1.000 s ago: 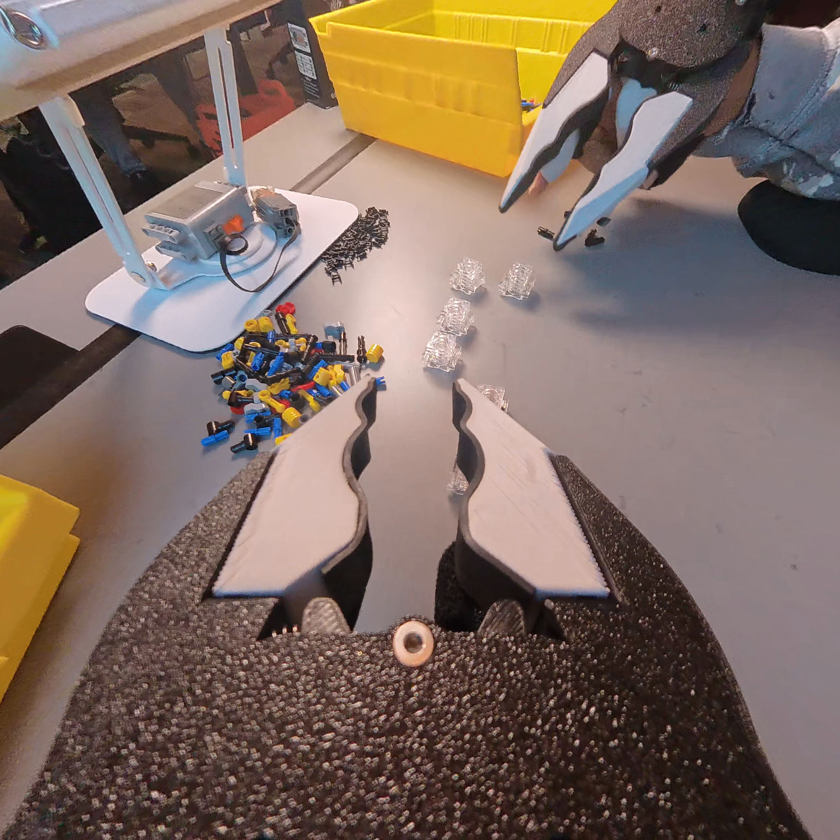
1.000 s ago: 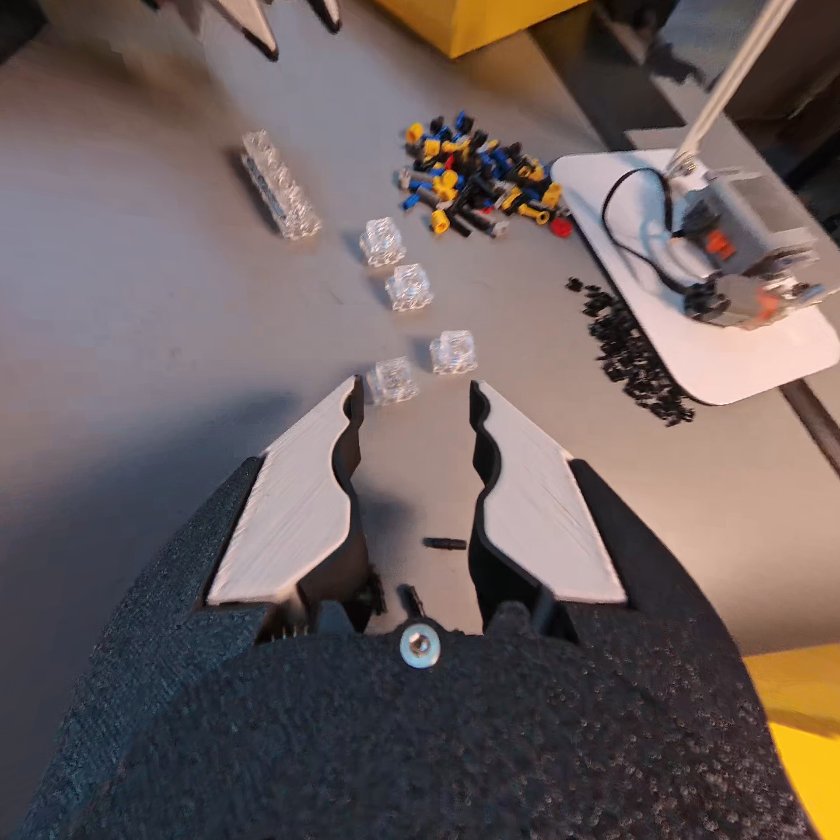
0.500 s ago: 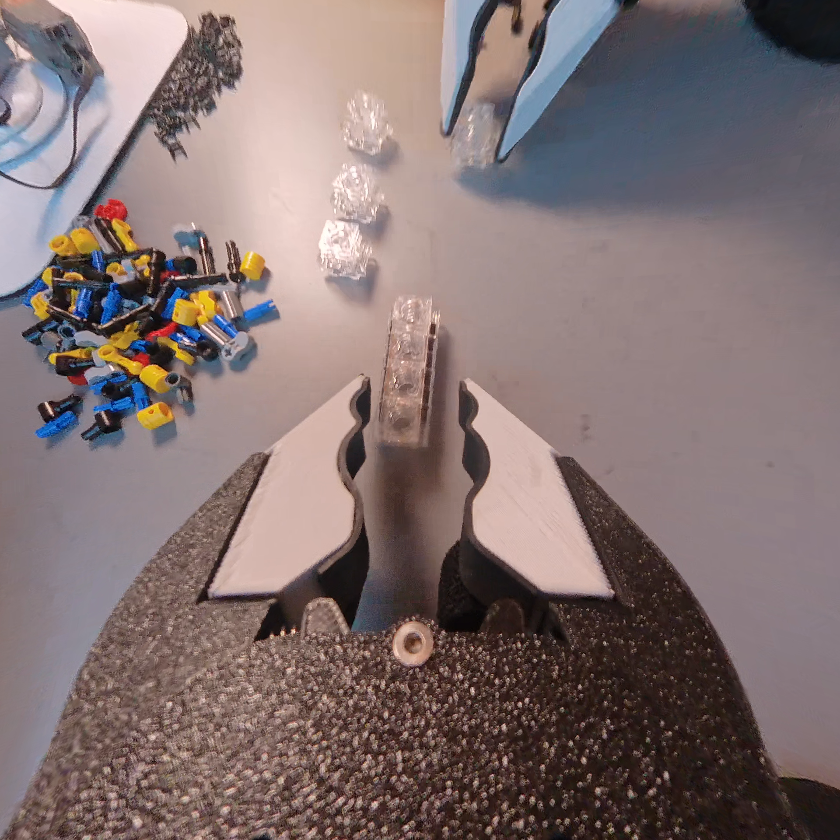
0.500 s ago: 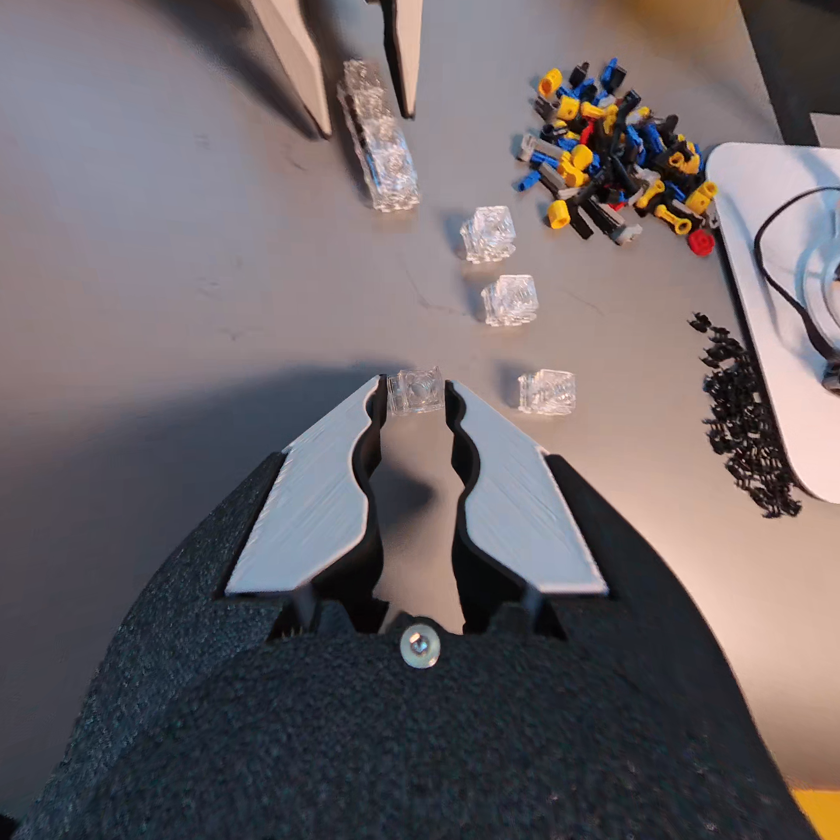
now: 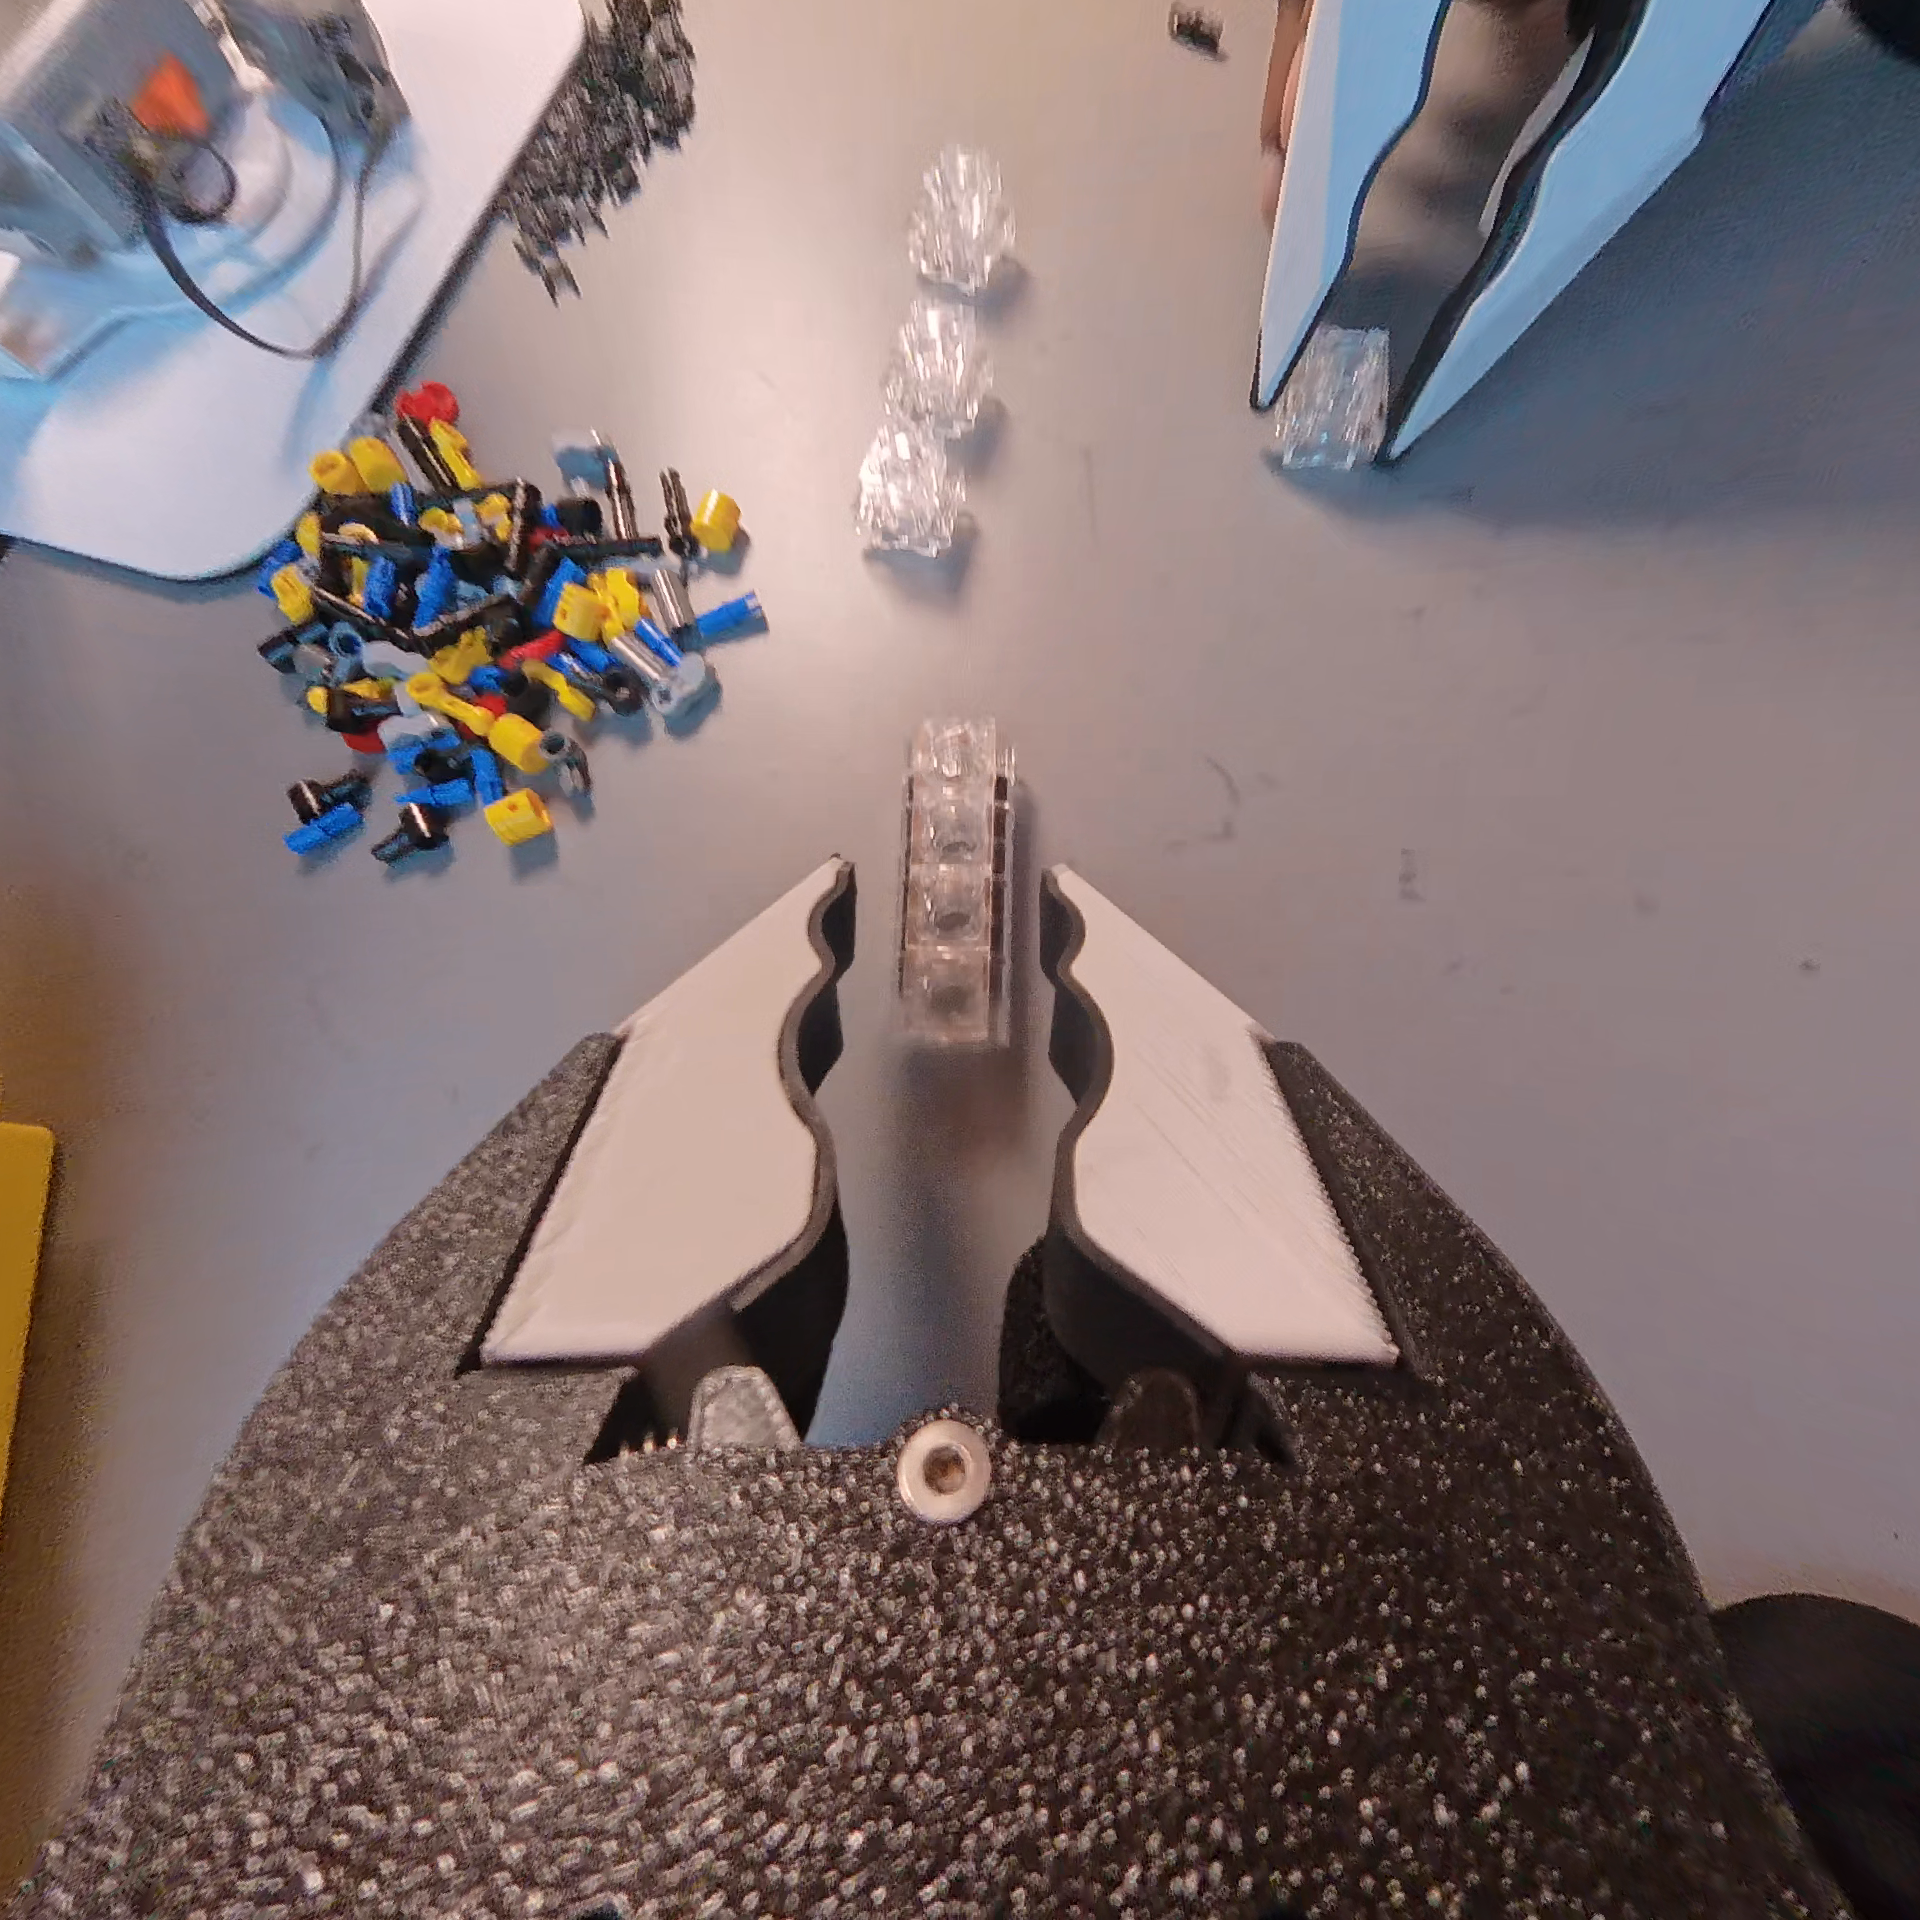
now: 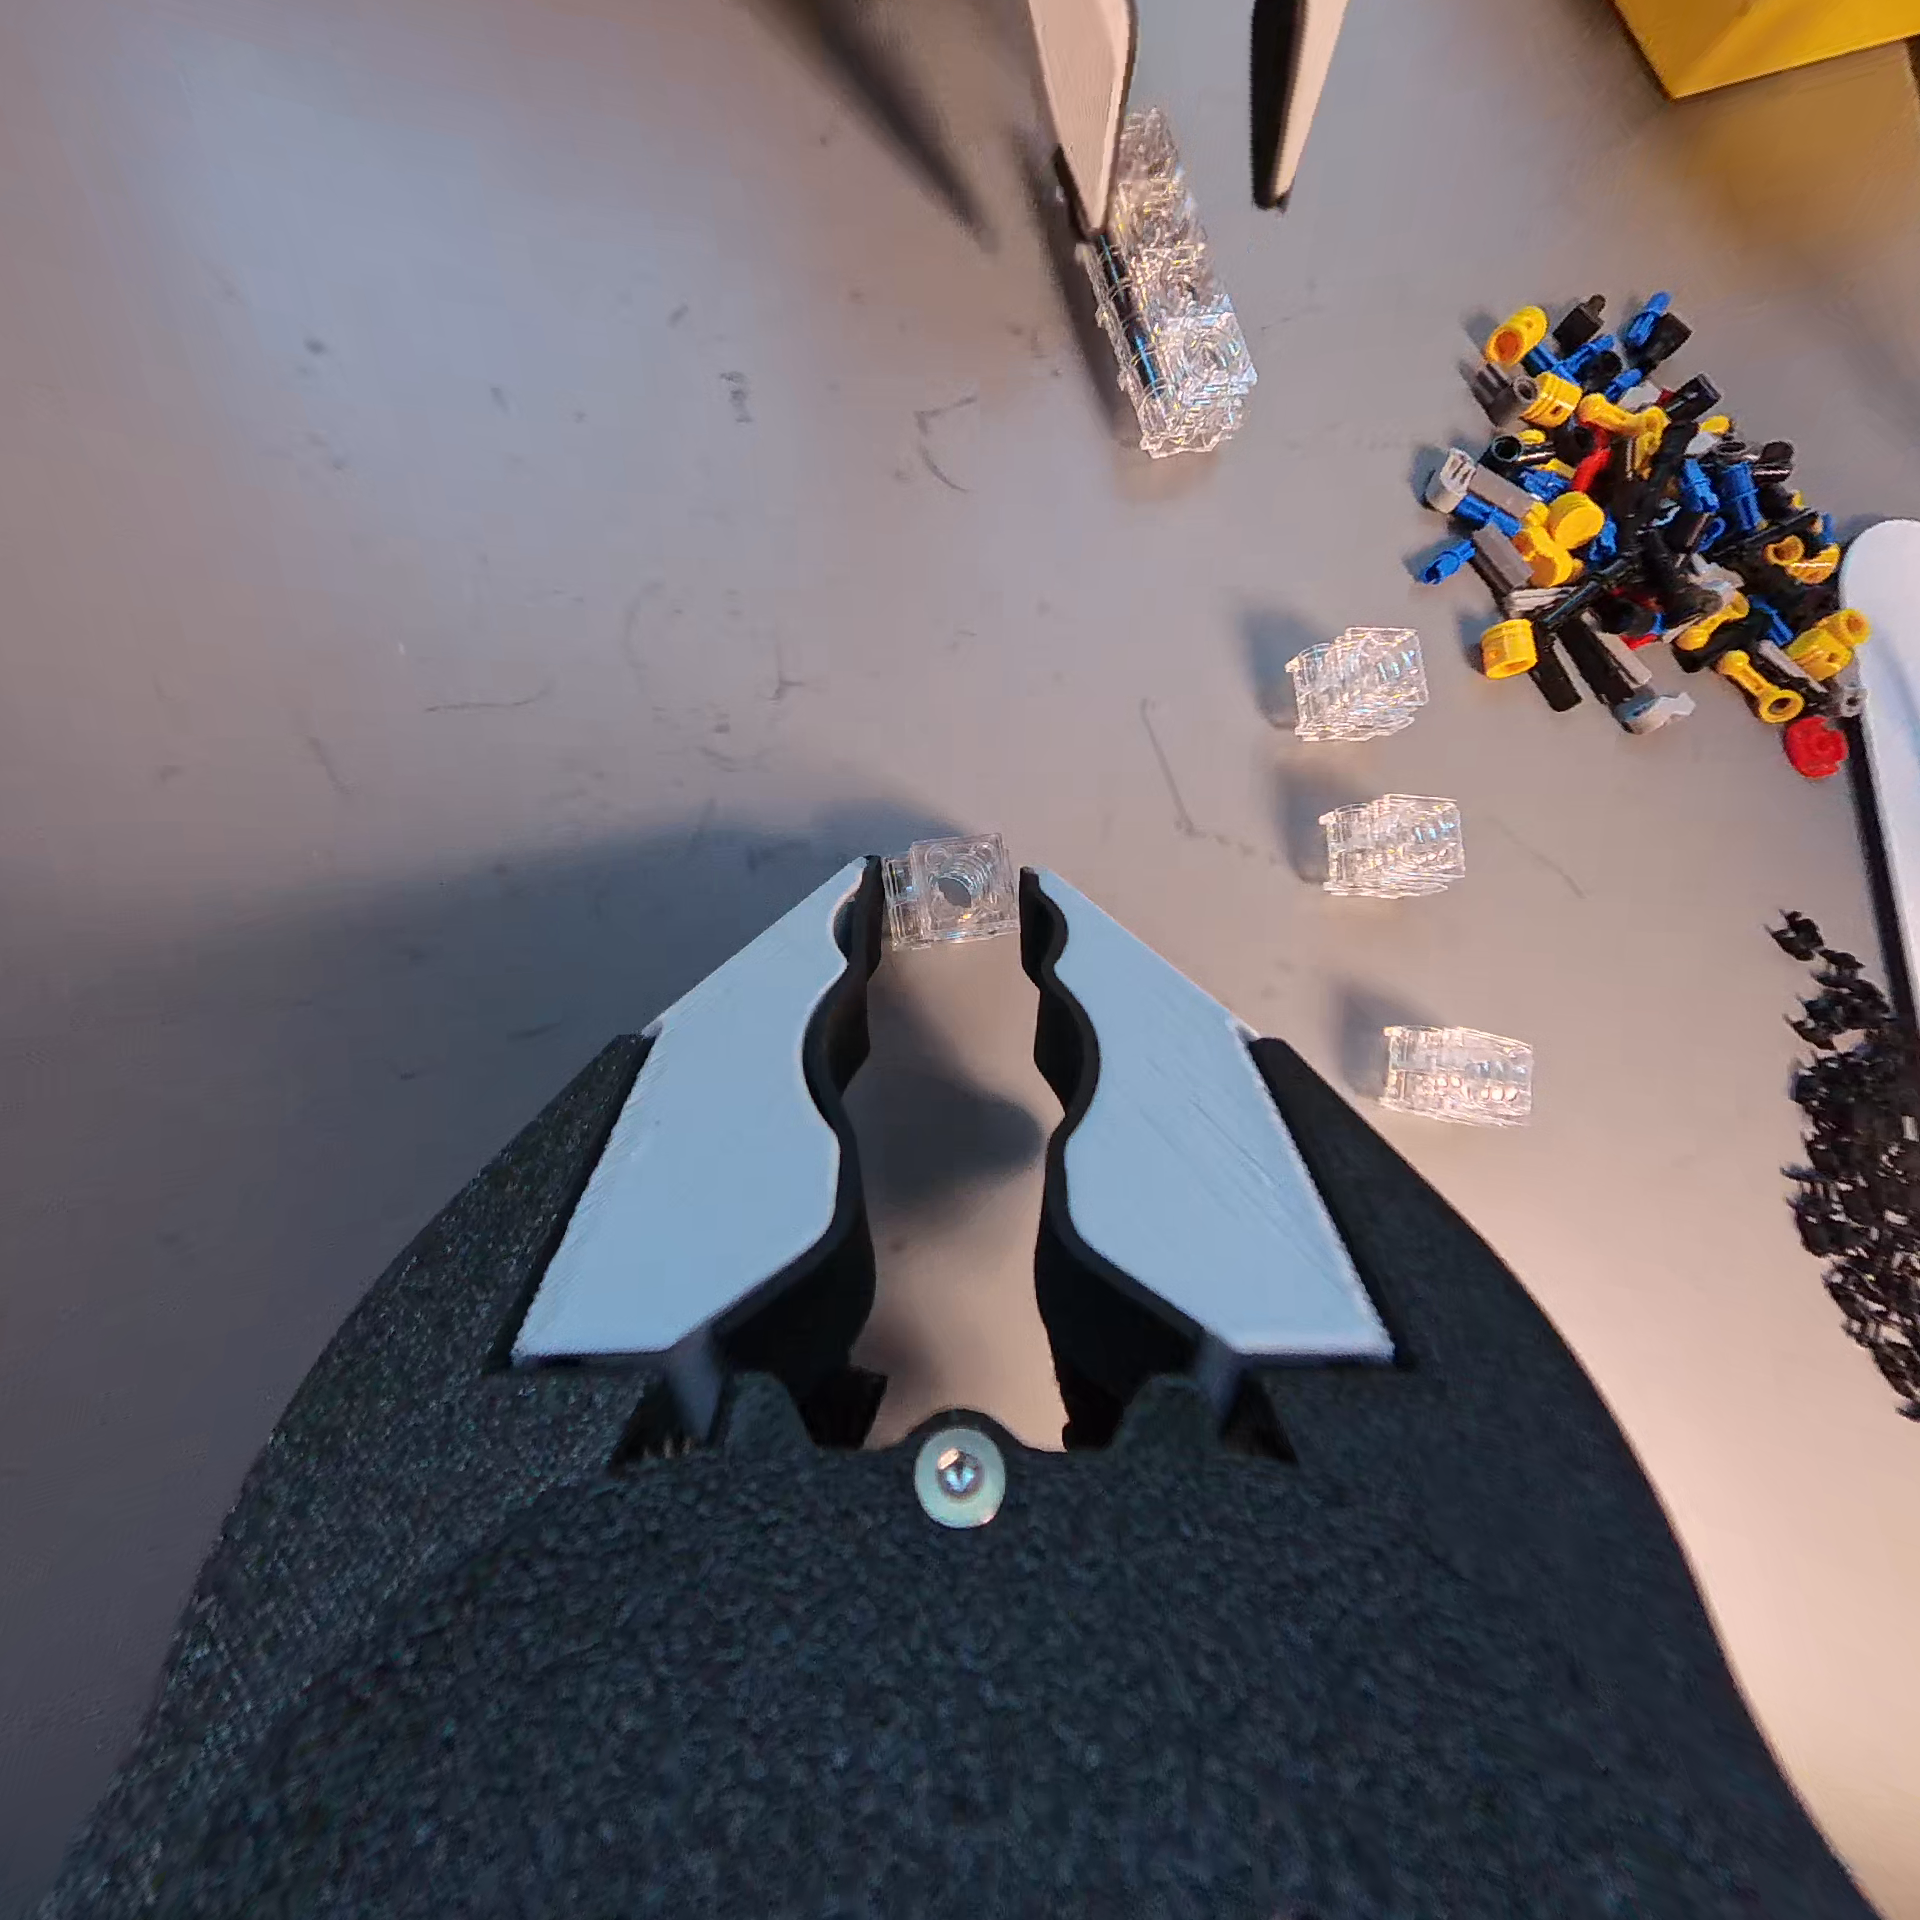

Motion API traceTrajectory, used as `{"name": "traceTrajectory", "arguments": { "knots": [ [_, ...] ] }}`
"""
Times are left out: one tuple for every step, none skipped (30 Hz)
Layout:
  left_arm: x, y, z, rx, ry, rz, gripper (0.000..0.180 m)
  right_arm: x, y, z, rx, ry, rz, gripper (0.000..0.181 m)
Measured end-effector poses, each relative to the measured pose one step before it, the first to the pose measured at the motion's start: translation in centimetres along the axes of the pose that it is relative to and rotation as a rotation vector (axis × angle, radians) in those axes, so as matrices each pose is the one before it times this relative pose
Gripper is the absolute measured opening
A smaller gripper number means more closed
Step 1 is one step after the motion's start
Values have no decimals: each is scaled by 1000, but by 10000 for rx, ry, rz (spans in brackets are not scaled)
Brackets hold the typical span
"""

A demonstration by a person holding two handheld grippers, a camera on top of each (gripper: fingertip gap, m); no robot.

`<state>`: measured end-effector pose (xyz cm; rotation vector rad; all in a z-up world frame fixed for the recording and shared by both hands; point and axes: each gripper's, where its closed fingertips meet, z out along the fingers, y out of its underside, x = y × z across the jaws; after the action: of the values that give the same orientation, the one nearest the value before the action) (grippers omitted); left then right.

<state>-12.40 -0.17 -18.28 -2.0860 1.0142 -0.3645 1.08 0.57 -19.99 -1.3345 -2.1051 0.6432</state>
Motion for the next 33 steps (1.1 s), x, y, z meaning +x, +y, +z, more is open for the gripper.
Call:
{"name": "traceTrajectory", "arguments": {
  "knots": [
    [-169,-892,-319,497,-77,-96,34,-1,-5,-11,9,28,3,25],
    [-212,-995,-323,531,-107,-126,35,64,-32,-26,25,51,17,28],
    [-211,-1022,-230,535,-136,-116,38,42,-84,-68,77,0,63,39],
    [-189,-918,-112,472,-167,-78,40,178,-232,-176,175,19,184,48],
    [-101,-717,15,356,-161,-34,41,319,-433,-291,309,54,243,53],
    [42,-490,155,215,-92,-10,42,515,-548,-411,396,144,243,59],
    [134,-253,260,90,-58,5,43,727,-518,-502,388,268,207,62],
    [176,-97,327,-1,-35,-8,44,815,-351,-549,305,312,157,63],
    [289,22,410,-67,27,-44,44,876,-154,-580,192,345,113,64],
    [346,115,476,-126,64,-54,44,826,33,-612,86,312,71,64],
    [265,199,490,-177,5,-28,44,748,200,-632,0,241,64,64],
    [204,222,492,-181,-44,15,44,668,392,-638,-105,175,65,63],
    [267,230,448,-168,1,48,44,700,494,-634,-143,187,56,63],
    [183,215,431,-172,-37,19,43,613,609,-633,-183,135,44,61],
    [55,169,430,-142,-103,-16,41,569,685,-594,-211,106,61,59],
    [49,117,430,-118,-92,-11,41,554,722,-517,-216,106,77,58],
    [-8,76,466,-133,-116,29,40,595,638,-442,-173,145,81,55],
    [-233,47,520,-198,-217,71,38,492,526,-336,-124,98,90,54],
    [-287,-39,571,-250,-183,151,38,436,341,-235,-27,81,125,52],
    [-158,-118,622,-274,-32,178,38,337,150,-134,72,46,156,51],
    [-31,-85,678,-331,125,133,38,134,40,-41,106,-42,157,51],
    [-124,-25,679,-360,126,112,38,-18,-26,66,117,-92,122,50],
    [-329,-262,545,-146,-29,157,38,-160,-70,148,93,-111,68,49],
    [-79,-353,401,-26,111,141,36,-320,-98,208,26,-131,-12,49],
    [249,-242,348,-90,324,28,34,-489,-186,278,3,-144,-100,49],
    [345,-20,327,-203,369,-31,33,-758,-227,358,-26,-228,-174,49],
    [114,43,255,-166,146,40,29,-1040,-219,438,-77,-347,-229,49],
    [195,46,134,-76,98,145,20,-1197,-294,521,-52,-402,-235,49],
    [382,-37,-21,20,143,126,18,-1212,-388,655,-6,-410,-199,49],
    [367,-32,-167,28,105,44,16,-1096,-371,736,-28,-350,-173,49],
    [500,-40,-304,42,147,38,14,-916,-268,789,-83,-266,-175,49],
    [847,-87,-396,69,291,33,14,-787,-165,774,-139,-208,-199,49],
    [955,-190,-446,160,274,26,14,-582,-166,695,-106,-121,-199,49]
  ]
}}
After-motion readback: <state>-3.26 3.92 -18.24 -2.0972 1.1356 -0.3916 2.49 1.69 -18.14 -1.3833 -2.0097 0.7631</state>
